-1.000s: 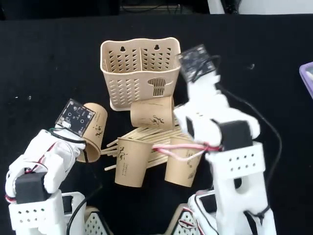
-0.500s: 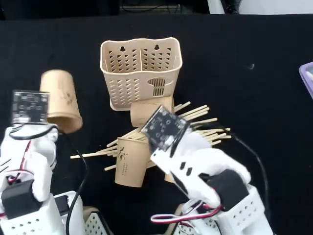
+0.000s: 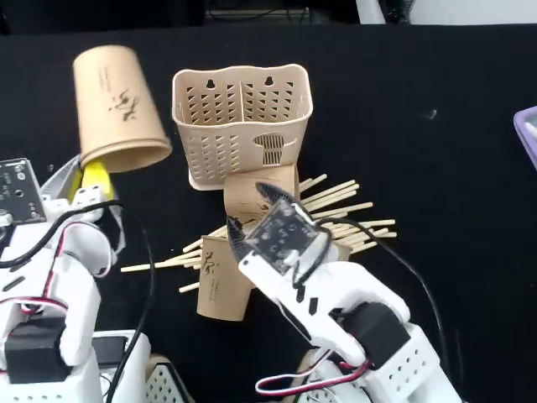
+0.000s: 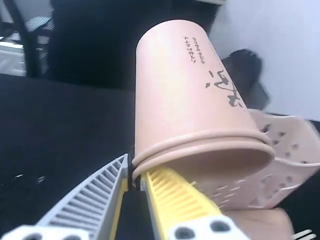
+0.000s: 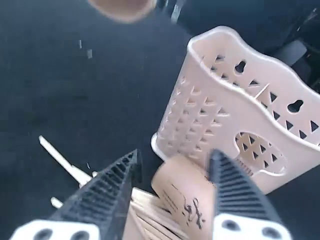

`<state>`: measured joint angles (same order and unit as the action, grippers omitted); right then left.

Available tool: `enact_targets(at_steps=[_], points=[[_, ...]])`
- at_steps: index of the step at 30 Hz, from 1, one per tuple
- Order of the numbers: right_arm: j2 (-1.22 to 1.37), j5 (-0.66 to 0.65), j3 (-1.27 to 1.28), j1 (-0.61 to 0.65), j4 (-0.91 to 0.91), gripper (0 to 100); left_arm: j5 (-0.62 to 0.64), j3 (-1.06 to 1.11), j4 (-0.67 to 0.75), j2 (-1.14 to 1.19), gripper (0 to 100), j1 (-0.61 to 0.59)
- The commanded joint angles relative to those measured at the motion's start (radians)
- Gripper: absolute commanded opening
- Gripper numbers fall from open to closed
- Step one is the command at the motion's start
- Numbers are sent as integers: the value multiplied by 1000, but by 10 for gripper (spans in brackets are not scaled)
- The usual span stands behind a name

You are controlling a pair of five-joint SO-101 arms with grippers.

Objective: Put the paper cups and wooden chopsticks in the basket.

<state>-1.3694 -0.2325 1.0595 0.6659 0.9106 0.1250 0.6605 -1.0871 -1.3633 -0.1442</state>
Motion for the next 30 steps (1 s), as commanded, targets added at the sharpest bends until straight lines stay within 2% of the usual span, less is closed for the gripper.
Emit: enact_targets(at_steps=[1, 6, 9, 14, 17, 22, 30], points=[[-33, 89, -7, 9, -46, 292, 60, -51, 86, 0, 30, 125], [-41, 78, -10, 8, -48, 282, 104, -51, 126, 2, 30, 269], [-42, 80, -13, -11, -78, 283, 117, -58, 126, 2, 30, 314], [-42, 86, -16, -135, -175, 283, 109, -27, 144, 2, 30, 326], [-42, 172, -16, -176, -247, 283, 109, -15, 178, 2, 30, 328], [-41, 264, -8, -170, -348, 283, 107, 65, 292, 2, 30, 328], [-41, 273, -13, -150, -439, 279, 107, 110, 331, 2, 30, 329]])
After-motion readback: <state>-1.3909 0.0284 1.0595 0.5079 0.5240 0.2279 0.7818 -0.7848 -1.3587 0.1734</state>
